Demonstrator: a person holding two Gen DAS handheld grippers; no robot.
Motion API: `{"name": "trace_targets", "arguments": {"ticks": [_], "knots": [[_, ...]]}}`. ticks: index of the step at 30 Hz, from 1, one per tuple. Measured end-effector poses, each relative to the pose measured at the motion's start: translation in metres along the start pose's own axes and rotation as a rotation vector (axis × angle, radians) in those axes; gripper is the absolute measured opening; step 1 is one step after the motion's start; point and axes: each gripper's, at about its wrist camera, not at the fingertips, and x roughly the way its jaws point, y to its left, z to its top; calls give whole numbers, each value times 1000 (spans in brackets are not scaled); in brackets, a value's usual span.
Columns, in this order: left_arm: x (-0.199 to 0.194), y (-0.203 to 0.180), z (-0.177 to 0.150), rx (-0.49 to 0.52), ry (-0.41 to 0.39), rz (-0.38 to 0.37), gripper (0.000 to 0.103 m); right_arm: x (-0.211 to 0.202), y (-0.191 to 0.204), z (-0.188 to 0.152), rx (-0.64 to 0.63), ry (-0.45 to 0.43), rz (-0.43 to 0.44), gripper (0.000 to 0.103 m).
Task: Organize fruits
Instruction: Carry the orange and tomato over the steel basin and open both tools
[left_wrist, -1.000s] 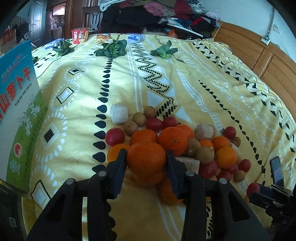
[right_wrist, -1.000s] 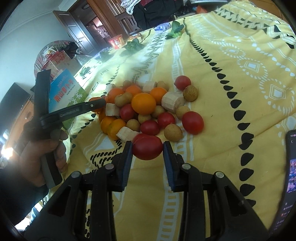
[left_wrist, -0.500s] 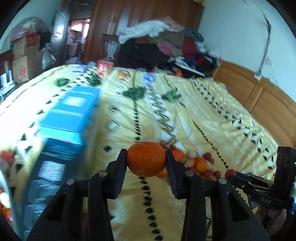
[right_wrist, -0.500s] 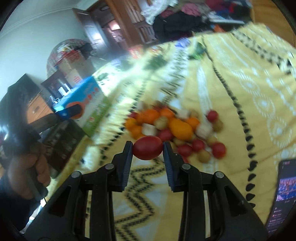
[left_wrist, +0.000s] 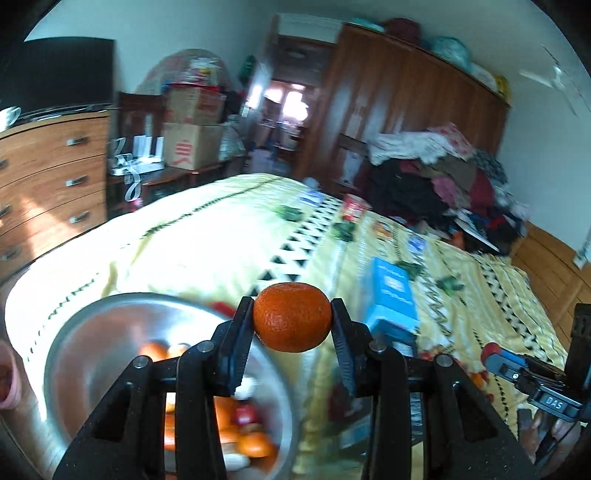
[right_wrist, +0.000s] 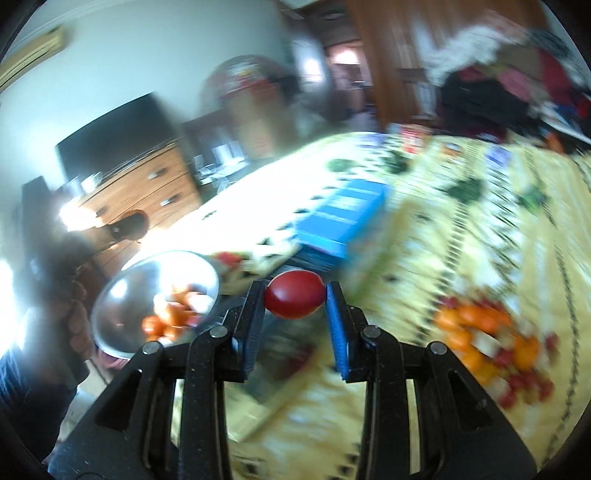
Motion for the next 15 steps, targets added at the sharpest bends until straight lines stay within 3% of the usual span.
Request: {"name": "trace_targets", "arguments": {"ticks": [5,15], "knots": [[0,62,-18,-68,52,79,42,47,70,12,-103,58,91,34],[19,101,-65,-99,171,91,42,131,144,-7,-211,231,97,34]]}}
